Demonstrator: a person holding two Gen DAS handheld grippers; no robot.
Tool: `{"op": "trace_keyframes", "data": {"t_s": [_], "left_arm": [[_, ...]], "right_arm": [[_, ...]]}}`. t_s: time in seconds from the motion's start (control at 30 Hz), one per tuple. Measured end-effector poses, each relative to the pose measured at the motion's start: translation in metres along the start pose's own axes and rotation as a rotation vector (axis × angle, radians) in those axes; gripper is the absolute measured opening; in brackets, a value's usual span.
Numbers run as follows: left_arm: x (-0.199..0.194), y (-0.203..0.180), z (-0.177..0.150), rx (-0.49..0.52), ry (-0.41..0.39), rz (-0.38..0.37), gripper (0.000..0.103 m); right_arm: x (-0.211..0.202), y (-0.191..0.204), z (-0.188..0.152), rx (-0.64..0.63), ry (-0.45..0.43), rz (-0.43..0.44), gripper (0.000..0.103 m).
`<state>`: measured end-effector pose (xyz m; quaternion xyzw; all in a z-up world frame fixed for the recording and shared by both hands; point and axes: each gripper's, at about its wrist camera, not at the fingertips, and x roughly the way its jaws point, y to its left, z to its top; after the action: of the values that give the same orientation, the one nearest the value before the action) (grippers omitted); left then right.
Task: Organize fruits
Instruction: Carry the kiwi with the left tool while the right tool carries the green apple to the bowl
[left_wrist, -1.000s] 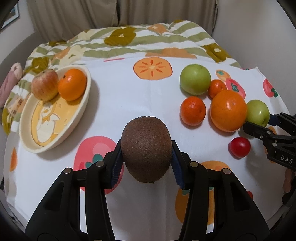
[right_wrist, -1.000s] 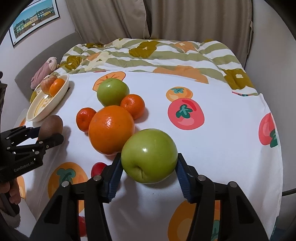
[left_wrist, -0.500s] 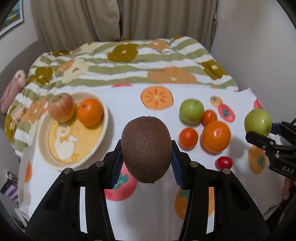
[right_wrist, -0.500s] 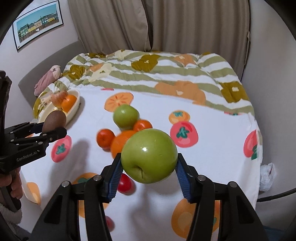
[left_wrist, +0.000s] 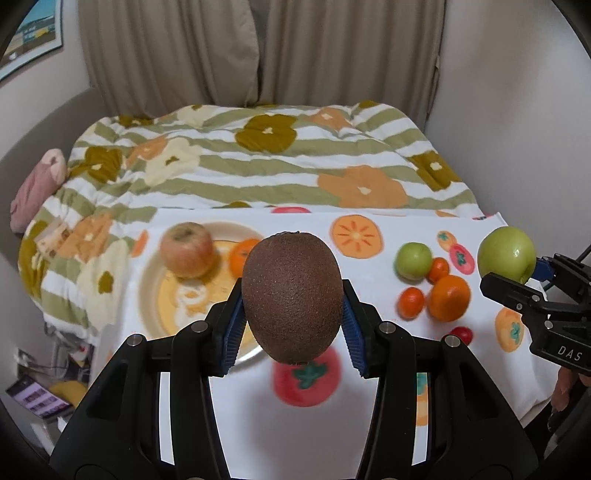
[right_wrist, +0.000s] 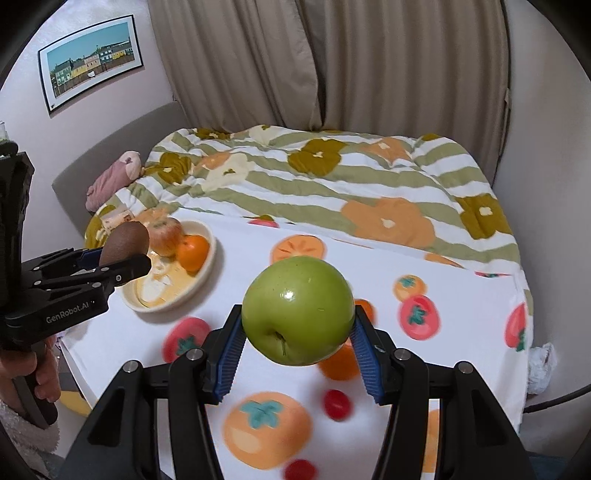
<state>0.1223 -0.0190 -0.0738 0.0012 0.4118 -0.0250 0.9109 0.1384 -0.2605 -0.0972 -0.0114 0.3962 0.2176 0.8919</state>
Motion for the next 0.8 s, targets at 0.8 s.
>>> {"op": "trace_keyframes", "data": {"t_s": [0.8], "left_arm": [[0.089,0.152,-0.011,0.109,0.12,-0.003,0.051]], "right_arm": [[0.104,0.131,0.028,0.089,0.05,0.033,0.052]]}}
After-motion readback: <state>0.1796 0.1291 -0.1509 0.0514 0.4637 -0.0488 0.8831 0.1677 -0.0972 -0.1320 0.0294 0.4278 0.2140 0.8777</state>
